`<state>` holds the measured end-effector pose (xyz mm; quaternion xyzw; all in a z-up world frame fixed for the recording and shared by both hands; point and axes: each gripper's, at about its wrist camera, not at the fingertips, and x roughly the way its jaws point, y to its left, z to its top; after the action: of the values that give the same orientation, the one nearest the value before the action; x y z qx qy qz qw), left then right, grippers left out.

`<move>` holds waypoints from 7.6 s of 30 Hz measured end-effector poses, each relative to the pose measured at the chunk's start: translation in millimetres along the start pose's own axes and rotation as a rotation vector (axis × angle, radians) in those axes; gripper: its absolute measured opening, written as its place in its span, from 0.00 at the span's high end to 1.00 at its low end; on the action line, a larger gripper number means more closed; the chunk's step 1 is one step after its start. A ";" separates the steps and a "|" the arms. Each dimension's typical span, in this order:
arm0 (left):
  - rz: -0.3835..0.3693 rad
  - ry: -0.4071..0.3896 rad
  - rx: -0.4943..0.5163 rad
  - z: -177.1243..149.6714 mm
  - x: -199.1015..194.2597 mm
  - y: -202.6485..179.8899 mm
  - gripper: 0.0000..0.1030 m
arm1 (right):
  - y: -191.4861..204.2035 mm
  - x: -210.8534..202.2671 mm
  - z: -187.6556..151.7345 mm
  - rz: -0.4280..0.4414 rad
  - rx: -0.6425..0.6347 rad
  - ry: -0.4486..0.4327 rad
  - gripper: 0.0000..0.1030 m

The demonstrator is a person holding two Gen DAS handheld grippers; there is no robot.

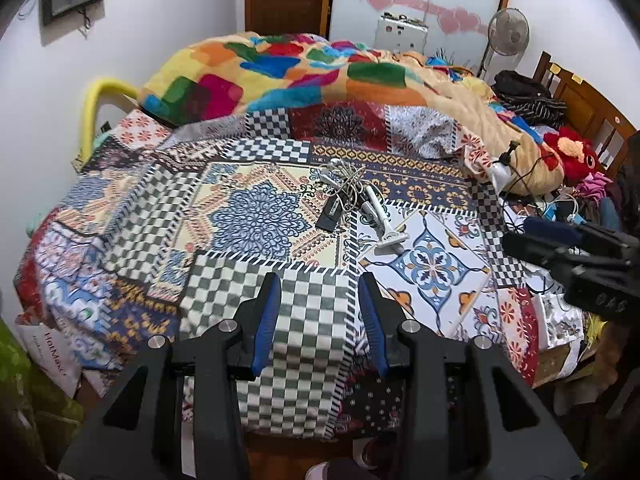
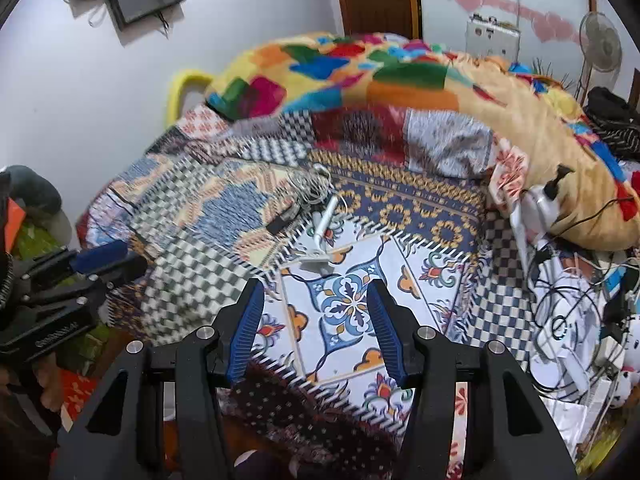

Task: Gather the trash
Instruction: 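Move both open tools back over the items on the bed, then grasp the white plastic rod with the right gripper while the left grasps the cable bundle, then carry the rod and cable bundle down over the white bucket, then open both grippers to drop the rod and cable into the bucket, then move both open tools back over the black marker and card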

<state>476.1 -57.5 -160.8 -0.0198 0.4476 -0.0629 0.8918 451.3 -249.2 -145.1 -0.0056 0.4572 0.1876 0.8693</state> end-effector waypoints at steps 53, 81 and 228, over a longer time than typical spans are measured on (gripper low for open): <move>-0.173 0.005 -0.031 124.4 153.6 -30.3 0.95 | -63.3 63.9 18.4 -0.003 0.108 -0.032 0.90; -0.102 -0.191 -0.040 141.5 16.5 -16.0 0.95 | -30.2 -15.3 23.4 0.001 0.045 -0.116 0.90; 0.030 -0.029 -0.108 -23.6 -38.6 41.3 0.57 | 54.2 23.0 -7.4 0.065 -0.224 0.081 0.60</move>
<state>438.2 -11.0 -148.0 -0.0622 0.4377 -0.0250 0.8966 439.2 -192.8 -159.0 -0.0954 0.4683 0.2649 0.8375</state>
